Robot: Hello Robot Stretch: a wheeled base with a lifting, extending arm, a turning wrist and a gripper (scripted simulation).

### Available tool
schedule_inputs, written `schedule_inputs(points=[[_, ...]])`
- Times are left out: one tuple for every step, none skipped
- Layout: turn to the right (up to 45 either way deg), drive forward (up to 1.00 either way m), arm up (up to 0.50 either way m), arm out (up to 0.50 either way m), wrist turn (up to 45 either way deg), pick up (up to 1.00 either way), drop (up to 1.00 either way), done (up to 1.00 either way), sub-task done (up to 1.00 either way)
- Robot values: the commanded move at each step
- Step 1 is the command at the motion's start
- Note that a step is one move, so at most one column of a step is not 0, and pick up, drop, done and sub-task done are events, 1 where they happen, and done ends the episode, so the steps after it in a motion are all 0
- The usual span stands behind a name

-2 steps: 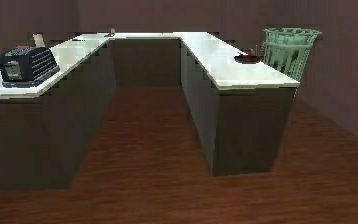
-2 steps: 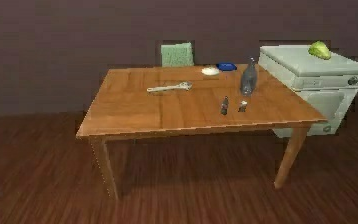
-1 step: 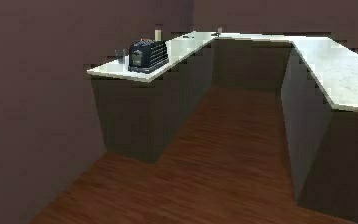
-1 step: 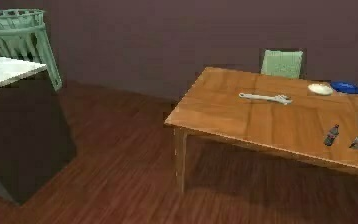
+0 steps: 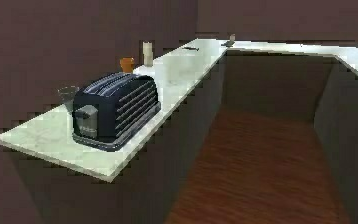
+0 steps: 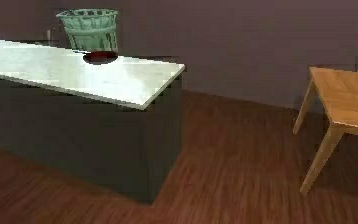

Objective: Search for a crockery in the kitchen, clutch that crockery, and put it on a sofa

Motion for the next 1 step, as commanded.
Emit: schedule_inputs(points=[[-45.0, 0.0, 0.0, 0.0, 0.0, 0.0, 0.0, 0.0, 0.0]])
